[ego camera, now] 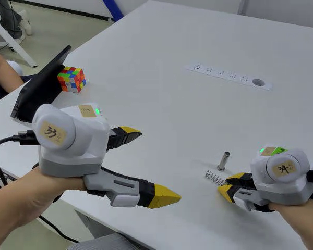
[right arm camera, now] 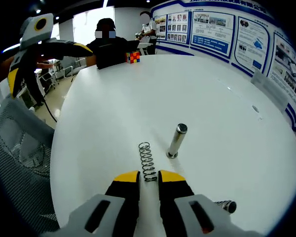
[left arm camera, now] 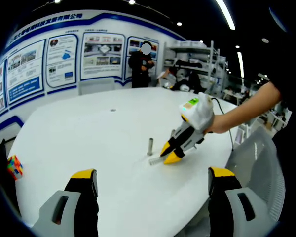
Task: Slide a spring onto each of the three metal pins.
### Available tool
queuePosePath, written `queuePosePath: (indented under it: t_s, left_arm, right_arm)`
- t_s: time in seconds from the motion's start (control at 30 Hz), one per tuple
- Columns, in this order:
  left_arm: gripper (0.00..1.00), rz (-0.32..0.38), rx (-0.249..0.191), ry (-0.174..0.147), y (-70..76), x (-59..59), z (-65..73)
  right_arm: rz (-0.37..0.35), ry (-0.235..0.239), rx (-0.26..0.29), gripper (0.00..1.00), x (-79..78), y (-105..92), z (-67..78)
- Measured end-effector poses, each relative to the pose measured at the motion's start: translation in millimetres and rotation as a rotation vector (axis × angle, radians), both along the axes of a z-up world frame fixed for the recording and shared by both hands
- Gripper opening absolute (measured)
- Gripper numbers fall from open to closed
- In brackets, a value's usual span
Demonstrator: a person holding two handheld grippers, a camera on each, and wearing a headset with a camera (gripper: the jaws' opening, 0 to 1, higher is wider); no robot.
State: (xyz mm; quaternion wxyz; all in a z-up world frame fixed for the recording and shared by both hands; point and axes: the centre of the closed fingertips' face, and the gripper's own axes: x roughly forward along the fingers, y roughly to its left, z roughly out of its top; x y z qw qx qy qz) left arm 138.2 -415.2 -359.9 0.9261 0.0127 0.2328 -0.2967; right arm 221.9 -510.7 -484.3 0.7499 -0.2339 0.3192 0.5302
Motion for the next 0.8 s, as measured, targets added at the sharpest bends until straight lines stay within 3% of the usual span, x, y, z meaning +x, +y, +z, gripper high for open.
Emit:
queuePosePath:
  t_s: [0.27,0.4,0.67,0.8]
  left_arm:
    - [0.94,-0.003,0.005,0.003,0.2,0.3,-1.5]
    - [0.94,-0.002,0.003,-0.013,-0.7,0.4,2.3]
    - [0.92,-0.005,0.014,-0.022,-2.4,-2.4,7.3]
    - [0.92,-0.009,0.03,-0.027,-5.6,-1.1,8.7]
  right_arm:
    - [-0.004,0.016,0.015,0.12,0.6,1.3,-0.8]
    - [-0.001,0.018,0.016,0.12,0.2,1.5,-1.2]
    - [0.097,-0.023,-0.026,0.11,-9.4,0.0,-0.7]
    - [0.124,-0.018,-0.003,0.11,-17.3,-2.0,12.0]
